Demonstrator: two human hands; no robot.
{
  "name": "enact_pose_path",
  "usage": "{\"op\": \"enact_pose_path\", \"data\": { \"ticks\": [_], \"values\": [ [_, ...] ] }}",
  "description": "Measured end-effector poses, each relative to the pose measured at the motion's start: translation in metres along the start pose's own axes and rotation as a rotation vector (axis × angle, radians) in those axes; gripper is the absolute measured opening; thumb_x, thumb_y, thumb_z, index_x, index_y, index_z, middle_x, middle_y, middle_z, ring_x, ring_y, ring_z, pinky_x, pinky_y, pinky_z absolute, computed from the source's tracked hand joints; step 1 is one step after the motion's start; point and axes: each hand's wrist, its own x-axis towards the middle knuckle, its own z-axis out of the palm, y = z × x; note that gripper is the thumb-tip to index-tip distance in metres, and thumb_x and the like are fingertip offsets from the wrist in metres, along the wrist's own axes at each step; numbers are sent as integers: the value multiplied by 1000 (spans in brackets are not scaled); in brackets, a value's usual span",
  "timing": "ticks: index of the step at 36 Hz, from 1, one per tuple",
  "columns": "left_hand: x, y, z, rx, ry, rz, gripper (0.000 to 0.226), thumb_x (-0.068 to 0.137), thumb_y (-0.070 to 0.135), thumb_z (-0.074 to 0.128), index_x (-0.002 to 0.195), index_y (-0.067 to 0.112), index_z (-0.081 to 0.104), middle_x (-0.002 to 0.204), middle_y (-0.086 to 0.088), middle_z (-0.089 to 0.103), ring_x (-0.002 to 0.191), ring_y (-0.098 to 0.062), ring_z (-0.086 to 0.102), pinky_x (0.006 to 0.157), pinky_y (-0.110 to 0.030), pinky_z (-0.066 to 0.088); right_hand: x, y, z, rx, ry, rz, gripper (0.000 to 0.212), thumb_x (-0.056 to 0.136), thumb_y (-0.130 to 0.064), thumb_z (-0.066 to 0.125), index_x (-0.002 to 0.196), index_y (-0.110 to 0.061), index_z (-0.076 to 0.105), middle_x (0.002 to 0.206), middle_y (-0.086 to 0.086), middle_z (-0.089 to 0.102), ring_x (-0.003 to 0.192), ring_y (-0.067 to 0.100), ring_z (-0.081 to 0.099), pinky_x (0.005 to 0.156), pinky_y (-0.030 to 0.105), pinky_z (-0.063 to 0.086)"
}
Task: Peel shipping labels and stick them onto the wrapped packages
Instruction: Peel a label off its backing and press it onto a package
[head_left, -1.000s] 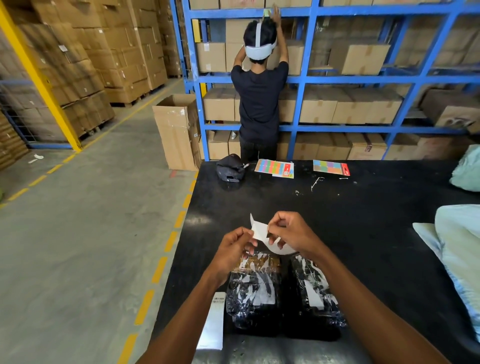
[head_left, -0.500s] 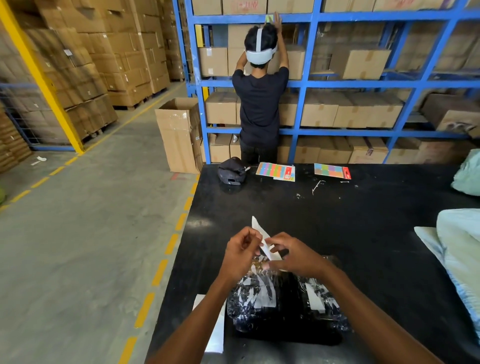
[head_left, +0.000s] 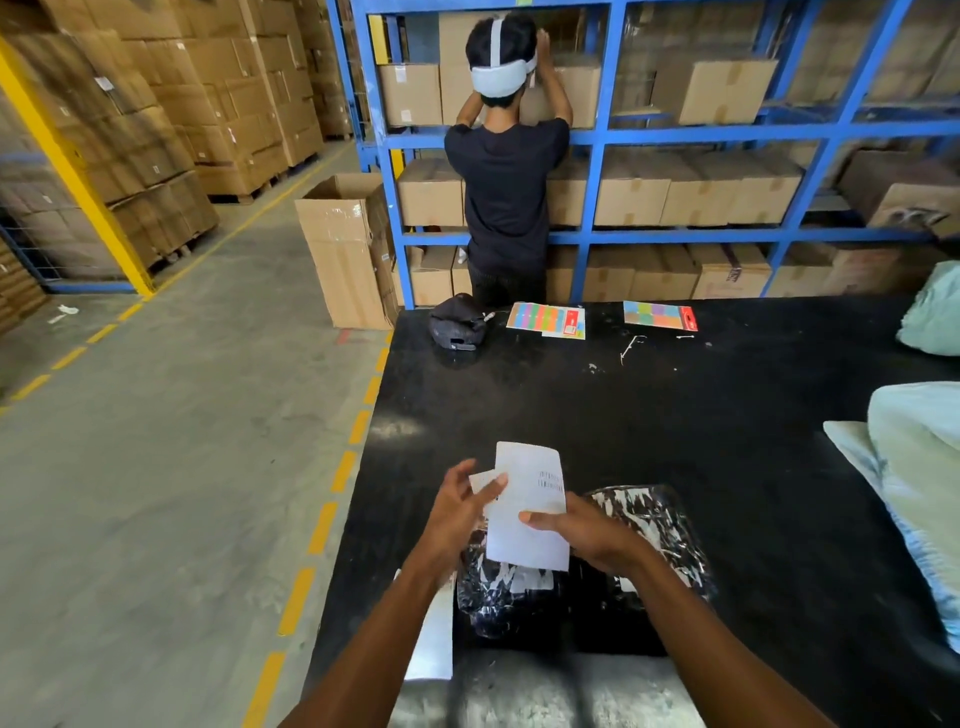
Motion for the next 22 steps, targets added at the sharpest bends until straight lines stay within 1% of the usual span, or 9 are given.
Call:
{"op": "enact_pose_path", "data": {
  "ticks": [1, 3, 6, 8, 12, 13, 16, 19, 22],
  "values": [
    [1, -7, -3, 13, -31, -23, 45, 89, 28, 74, 130, 18, 58, 128, -2, 68, 107, -17, 70, 79, -25, 60, 1, 2, 0, 13, -7, 24, 24, 96, -12, 66, 118, -18, 70, 120, 2, 75, 112, 25, 70, 98, 39, 56],
    [3, -22, -7, 13, -28, -39, 31, 89, 15, 75, 119, 12, 70, 115, -5, 76, 98, -18, 75, 76, -26, 61, 4, 8, -1, -3, 15, 55, 25, 97, -11, 65, 120, -18, 69, 120, 3, 75, 111, 26, 70, 95, 39, 57],
    [9, -35, -9, 36, 103, -90, 27, 89, 11, 74, 116, 7, 72, 107, -6, 77, 90, -16, 75, 65, -21, 59, 8, 15, -3, -57, 135, 105, 15, 98, -12, 64, 111, -17, 70, 111, 3, 77, 103, 23, 72, 81, 39, 61],
    [14, -42, -11, 86, 147, -124, 27, 89, 11, 74, 116, 6, 71, 108, -9, 77, 89, -17, 74, 60, -19, 57, 11, 19, -5, -78, 196, 143, 12, 97, -12, 66, 107, -7, 70, 104, 7, 78, 99, 24, 74, 74, 39, 63],
    [23, -51, -12, 132, 155, -186, 23, 89, 11, 74, 112, 5, 74, 107, -10, 78, 90, -20, 75, 70, -27, 62, 18, 26, -4, -117, 285, 172, 21, 96, -10, 68, 101, 10, 66, 99, 11, 78, 90, 24, 75, 63, 36, 63],
    [25, -52, -12, 130, 162, -194, 20, 89, 10, 74, 109, 5, 74, 105, -10, 78, 86, -19, 75, 68, -26, 61, 19, 28, -3, -131, 305, 175, 24, 96, -11, 67, 101, 13, 65, 98, 12, 78, 89, 26, 76, 62, 37, 63],
    [29, -54, -13, 152, 192, -227, 13, 90, 11, 73, 103, 7, 75, 98, -7, 77, 80, -15, 73, 60, -21, 59, 24, 31, 1, -162, 347, 183, 28, 98, -13, 65, 97, 15, 66, 97, 14, 77, 86, 27, 76, 63, 43, 65],
    [35, -60, -13, 143, 190, -257, 14, 90, 11, 72, 103, 6, 75, 102, -9, 78, 87, -22, 75, 74, -33, 63, 26, 34, 2, -184, 369, 186, 32, 98, -14, 64, 95, 17, 65, 94, 13, 77, 83, 27, 77, 64, 47, 65],
    [39, -64, -14, 156, 197, -264, 10, 90, 11, 72, 99, 8, 75, 102, -11, 78, 89, -24, 75, 77, -36, 63, 28, 35, 1, -238, 381, 169, 34, 96, -17, 66, 91, 17, 65, 88, 14, 78, 82, 30, 77, 66, 53, 64]
  ]
}}
